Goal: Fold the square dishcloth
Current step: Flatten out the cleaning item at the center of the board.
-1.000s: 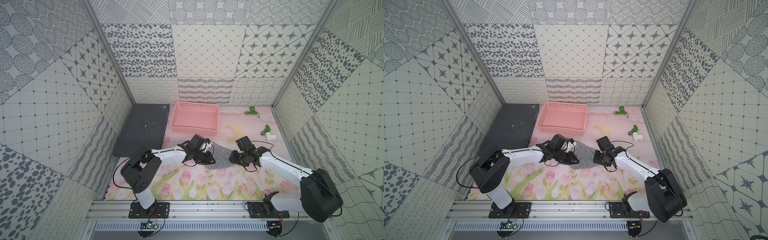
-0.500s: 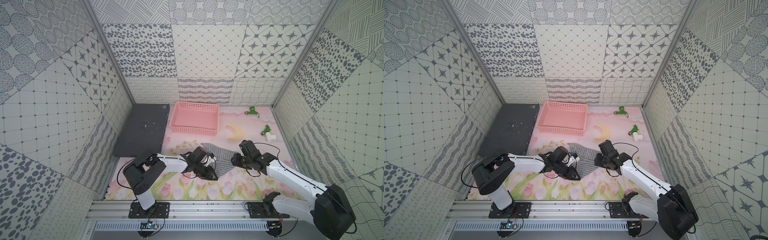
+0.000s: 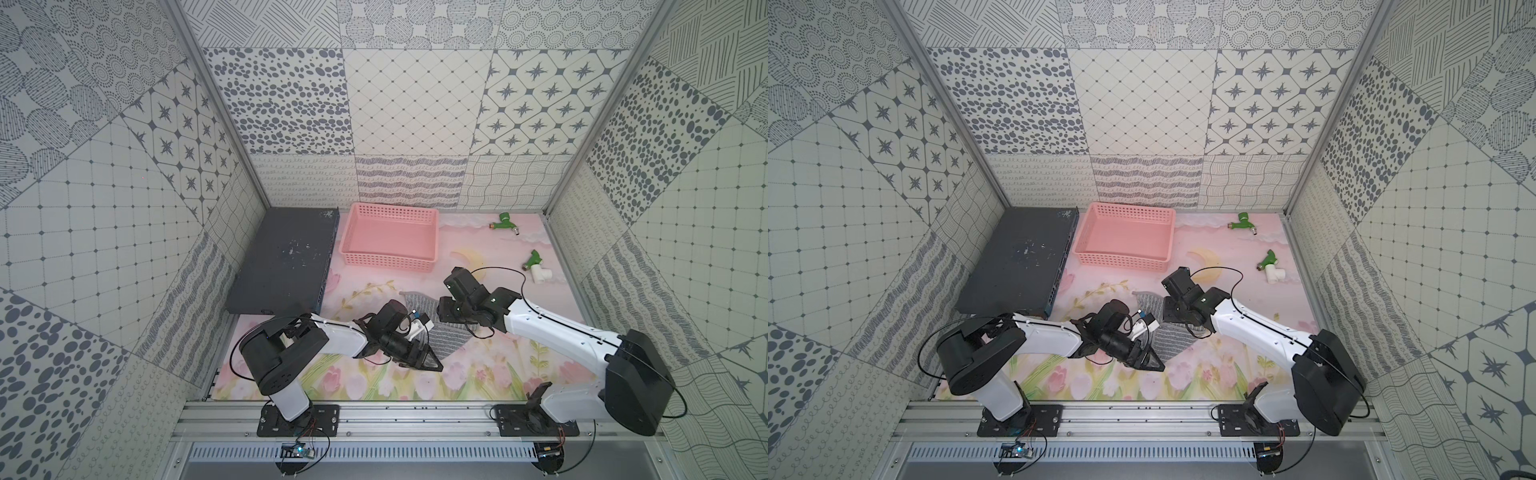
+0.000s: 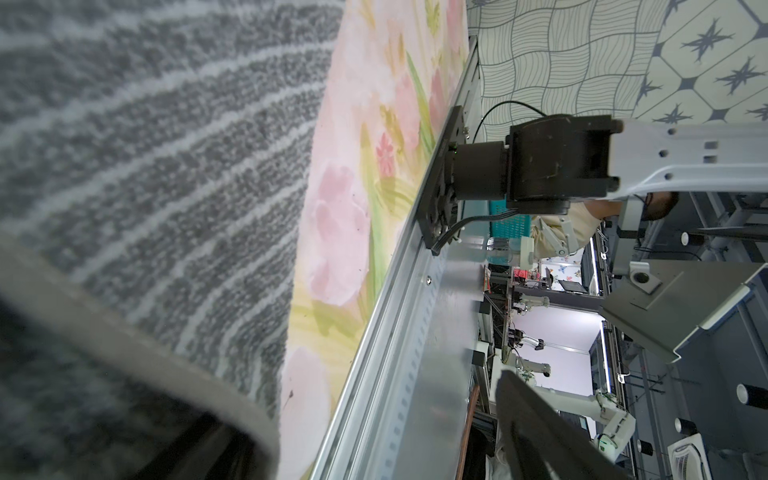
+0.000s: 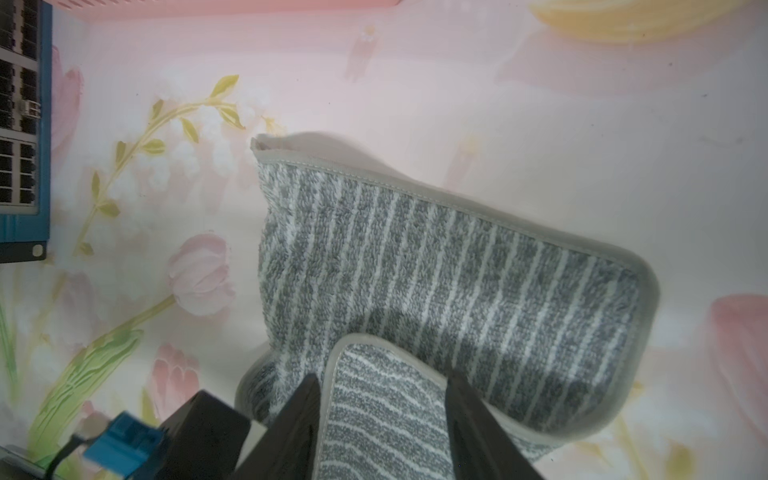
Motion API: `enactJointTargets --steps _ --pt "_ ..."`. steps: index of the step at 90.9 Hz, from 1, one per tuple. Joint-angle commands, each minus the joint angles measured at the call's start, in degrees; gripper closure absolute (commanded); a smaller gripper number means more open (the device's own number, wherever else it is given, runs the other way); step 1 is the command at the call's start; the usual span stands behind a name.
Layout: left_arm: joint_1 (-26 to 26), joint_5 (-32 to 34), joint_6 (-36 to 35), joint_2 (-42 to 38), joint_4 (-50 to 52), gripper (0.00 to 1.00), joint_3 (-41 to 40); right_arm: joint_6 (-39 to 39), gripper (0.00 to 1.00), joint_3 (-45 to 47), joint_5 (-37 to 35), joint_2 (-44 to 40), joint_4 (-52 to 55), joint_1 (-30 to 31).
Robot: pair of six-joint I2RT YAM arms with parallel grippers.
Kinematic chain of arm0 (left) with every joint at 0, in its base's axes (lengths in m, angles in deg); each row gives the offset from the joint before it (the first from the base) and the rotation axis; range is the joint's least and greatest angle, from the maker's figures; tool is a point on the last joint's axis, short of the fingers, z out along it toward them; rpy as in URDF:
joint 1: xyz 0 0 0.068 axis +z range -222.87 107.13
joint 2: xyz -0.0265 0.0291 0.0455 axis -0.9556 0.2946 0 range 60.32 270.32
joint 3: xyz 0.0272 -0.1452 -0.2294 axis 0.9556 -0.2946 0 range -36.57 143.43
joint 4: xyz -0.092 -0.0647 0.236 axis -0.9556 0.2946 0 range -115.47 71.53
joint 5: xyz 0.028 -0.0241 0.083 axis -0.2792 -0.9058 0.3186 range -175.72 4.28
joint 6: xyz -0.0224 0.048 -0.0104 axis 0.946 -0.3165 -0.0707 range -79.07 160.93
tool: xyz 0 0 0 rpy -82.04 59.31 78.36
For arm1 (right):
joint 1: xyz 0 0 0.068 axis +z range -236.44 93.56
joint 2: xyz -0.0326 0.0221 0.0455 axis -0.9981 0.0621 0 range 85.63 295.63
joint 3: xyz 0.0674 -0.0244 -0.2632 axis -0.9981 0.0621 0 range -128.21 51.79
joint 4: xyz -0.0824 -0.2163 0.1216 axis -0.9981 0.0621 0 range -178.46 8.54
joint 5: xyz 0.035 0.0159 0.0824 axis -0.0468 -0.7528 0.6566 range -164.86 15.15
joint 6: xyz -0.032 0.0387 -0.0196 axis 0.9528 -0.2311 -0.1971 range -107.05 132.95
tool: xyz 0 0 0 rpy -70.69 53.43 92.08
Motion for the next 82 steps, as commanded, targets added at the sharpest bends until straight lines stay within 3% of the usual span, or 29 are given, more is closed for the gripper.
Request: enactJointTargets --steps 1,25,62,82 --pt "1.36 -3.77 4.84 -3.78 -14.83 0.09 -3.0 -0.92 0.49 -3.03 -1.43 3.2 -0.3 1.05" --pt "7.0 0.11 6.06 -12.34 -11.74 0.08 -7.09 -1.56 0.49 -4.67 -0.88 8.08 -0.3 2.19" --pt "7.29 4.65 -0.67 -18.48 5.28 0.07 -4.47 -2.45 0.46 -1.86 -1.06 10.72 -0.3 2.57" --pt "6.58 16.15 -5.02 -23.55 19.91 0.02 -1.21 -1.39 0.43 -1.19 -1.59 12.57 -0.7 2.58"
